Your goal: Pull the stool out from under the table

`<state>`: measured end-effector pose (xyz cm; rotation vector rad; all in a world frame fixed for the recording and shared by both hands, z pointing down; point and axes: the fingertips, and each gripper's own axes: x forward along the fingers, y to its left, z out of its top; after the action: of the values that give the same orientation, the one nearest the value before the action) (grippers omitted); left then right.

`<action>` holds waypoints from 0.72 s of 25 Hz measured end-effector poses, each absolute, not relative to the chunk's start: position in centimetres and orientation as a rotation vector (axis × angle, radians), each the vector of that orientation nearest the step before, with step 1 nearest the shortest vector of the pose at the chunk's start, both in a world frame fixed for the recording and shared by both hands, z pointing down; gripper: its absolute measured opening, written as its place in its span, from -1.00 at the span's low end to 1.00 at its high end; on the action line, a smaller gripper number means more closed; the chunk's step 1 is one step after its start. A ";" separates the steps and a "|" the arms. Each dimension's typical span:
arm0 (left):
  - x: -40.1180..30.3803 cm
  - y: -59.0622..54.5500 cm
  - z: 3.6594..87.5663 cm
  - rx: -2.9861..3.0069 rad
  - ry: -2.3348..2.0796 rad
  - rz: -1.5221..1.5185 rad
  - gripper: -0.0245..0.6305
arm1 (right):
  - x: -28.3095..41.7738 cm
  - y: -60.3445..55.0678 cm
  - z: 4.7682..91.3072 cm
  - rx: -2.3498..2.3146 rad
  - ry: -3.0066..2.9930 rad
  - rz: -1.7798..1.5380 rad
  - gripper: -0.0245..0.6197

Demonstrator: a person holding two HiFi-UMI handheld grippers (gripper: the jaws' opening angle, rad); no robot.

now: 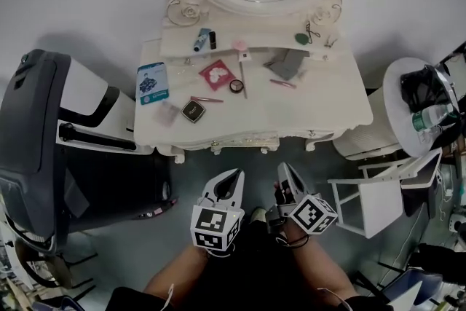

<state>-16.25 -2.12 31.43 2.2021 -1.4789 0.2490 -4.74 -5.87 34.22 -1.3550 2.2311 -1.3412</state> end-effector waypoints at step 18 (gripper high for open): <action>-12.6 -1.9 45.4 2.086 -1.522 0.302 -0.91 | -4.5 -5.5 60.6 -1.123 2.229 -1.761 -0.87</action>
<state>-12.60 -1.92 45.43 2.0860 -1.5224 0.3024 -4.47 -5.47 60.58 -1.1232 2.2287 -1.7610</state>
